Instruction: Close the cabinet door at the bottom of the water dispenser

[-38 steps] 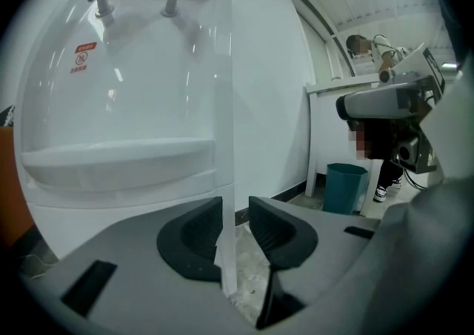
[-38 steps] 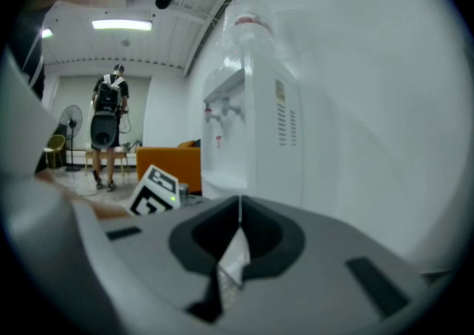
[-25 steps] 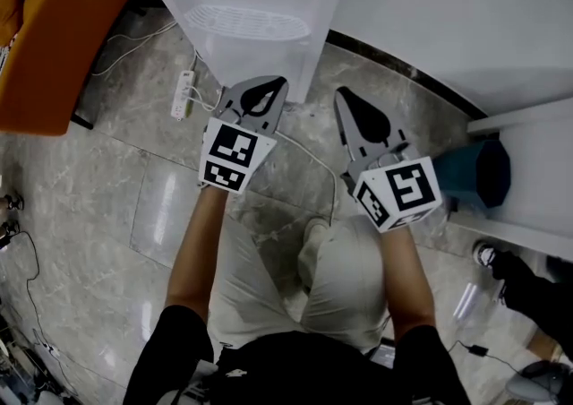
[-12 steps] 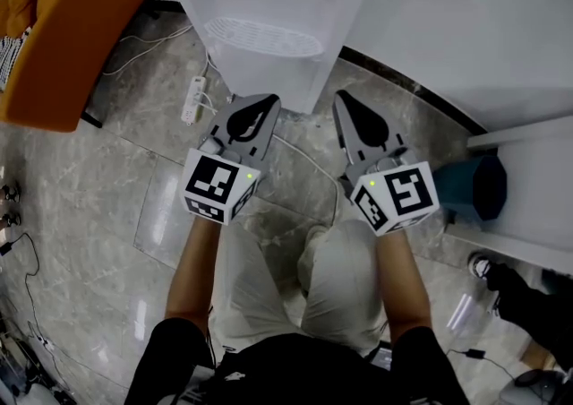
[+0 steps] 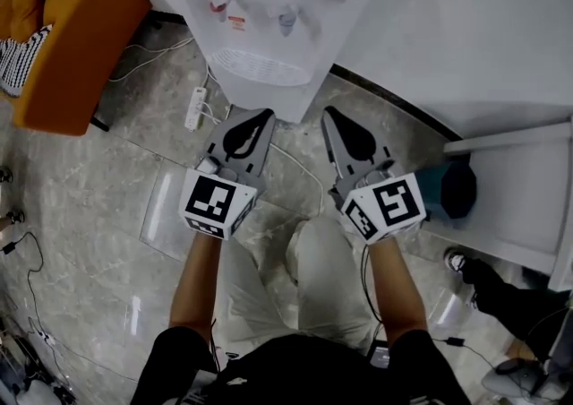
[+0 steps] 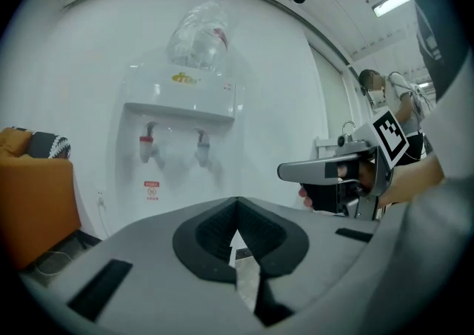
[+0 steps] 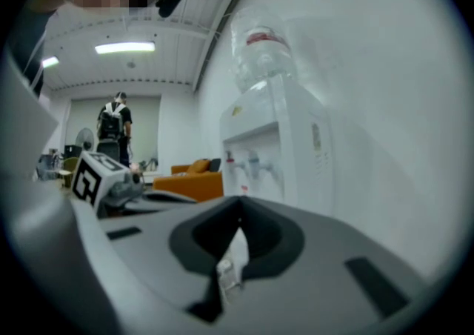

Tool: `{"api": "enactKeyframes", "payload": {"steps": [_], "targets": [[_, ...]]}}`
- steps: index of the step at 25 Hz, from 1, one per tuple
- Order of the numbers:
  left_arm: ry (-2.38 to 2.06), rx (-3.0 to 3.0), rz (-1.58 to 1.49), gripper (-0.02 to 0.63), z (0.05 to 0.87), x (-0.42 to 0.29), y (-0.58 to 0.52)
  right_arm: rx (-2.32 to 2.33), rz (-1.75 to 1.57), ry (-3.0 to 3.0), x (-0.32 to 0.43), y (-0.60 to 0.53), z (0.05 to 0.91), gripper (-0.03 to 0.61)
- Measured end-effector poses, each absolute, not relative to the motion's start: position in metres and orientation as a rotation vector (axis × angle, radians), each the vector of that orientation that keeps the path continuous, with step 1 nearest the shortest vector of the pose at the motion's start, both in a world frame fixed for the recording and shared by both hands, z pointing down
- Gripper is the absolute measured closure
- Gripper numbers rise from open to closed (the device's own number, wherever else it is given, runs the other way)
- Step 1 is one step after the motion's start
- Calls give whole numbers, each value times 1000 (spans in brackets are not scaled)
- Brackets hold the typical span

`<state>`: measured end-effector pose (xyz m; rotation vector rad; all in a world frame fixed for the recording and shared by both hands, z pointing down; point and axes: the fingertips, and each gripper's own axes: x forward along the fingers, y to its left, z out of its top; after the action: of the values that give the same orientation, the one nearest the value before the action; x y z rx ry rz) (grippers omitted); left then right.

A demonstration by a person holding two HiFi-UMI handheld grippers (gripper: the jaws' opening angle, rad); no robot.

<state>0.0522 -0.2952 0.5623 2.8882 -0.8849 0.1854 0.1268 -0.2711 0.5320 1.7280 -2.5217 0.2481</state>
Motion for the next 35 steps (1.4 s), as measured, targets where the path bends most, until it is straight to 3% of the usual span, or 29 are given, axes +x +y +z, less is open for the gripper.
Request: {"api": "enactKeyframes", "payload": {"steps": [24, 35], "targets": [[-1042, 2791, 160, 604, 163, 50, -288, 1704, 252, -2594, 141, -278, 137, 545], [-1155, 2823, 124, 604, 59, 49, -290, 1602, 144, -2687, 138, -282, 40, 545]]}}
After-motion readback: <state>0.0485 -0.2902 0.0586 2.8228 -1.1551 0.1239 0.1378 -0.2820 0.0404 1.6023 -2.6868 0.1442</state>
